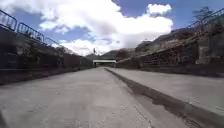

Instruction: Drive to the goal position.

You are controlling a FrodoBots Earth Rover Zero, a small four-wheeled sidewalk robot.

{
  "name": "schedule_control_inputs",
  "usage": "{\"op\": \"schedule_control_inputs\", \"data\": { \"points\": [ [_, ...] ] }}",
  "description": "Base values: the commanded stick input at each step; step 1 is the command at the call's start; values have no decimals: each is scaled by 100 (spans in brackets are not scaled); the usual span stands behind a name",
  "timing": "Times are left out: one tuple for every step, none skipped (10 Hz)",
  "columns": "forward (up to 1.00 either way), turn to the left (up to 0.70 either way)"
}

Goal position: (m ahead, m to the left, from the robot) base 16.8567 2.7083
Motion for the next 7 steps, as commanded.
{"op": "schedule_control_inputs", "data": {
  "points": [
    [70, 0],
    [70, 0],
    [70, 0],
    [0, 5],
    [0, 25],
    [0, 45],
    [0, 45]
  ]
}}
